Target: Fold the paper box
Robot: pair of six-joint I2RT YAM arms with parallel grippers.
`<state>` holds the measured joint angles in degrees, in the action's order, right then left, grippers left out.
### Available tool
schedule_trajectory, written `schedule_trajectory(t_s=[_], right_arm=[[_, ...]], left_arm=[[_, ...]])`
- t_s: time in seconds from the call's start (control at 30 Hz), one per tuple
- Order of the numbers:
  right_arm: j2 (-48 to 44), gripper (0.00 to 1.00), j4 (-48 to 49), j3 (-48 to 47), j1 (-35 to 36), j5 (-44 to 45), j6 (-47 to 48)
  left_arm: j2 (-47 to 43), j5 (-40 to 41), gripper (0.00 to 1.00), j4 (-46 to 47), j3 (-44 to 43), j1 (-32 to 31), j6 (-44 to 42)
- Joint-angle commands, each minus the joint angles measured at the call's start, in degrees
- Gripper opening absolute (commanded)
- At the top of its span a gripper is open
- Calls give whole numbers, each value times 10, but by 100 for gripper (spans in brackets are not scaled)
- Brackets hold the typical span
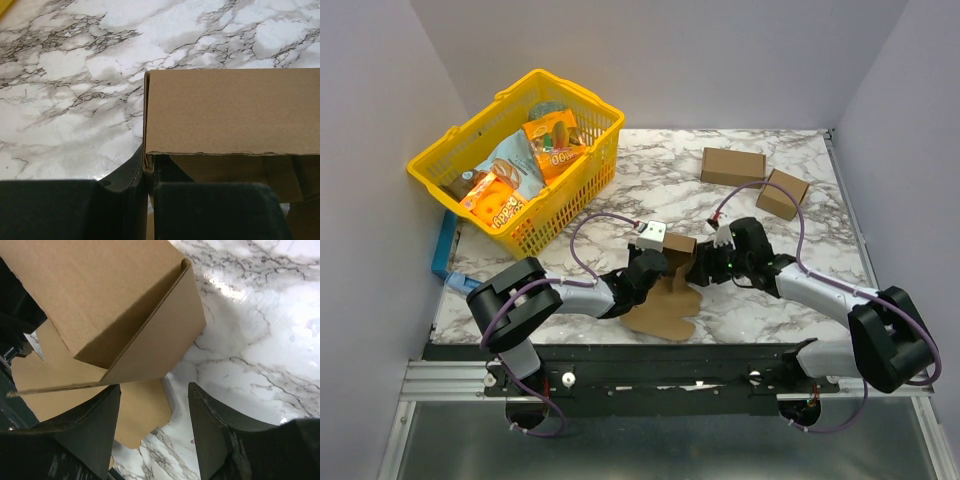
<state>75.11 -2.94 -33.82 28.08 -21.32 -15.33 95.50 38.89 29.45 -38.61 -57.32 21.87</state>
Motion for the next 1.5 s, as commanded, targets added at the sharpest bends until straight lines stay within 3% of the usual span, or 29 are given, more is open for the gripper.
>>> schedule_trajectory(t_s=[0.0, 0.33, 0.73, 1.0, 1.37, 1.47], right_arm=[[-13, 65, 93, 11, 7, 33, -2], [13, 65, 178, 18, 50, 94, -23], [45, 68, 203, 21, 110, 265, -88], [75, 65, 169, -4, 158, 420, -157], [111, 26, 54, -51, 183, 584, -255], [118, 25, 31, -60, 183, 610, -278]], left_arm=[[4, -22, 0, -40, 6, 4, -2], [6, -25, 0, -39, 4, 4, 2], [8, -31, 0, -39, 5, 4, 5], [5, -31, 0, -39, 5, 4, 7], [2, -33, 0, -39, 6, 4, 10], [1, -34, 0, -38, 8, 4, 13]])
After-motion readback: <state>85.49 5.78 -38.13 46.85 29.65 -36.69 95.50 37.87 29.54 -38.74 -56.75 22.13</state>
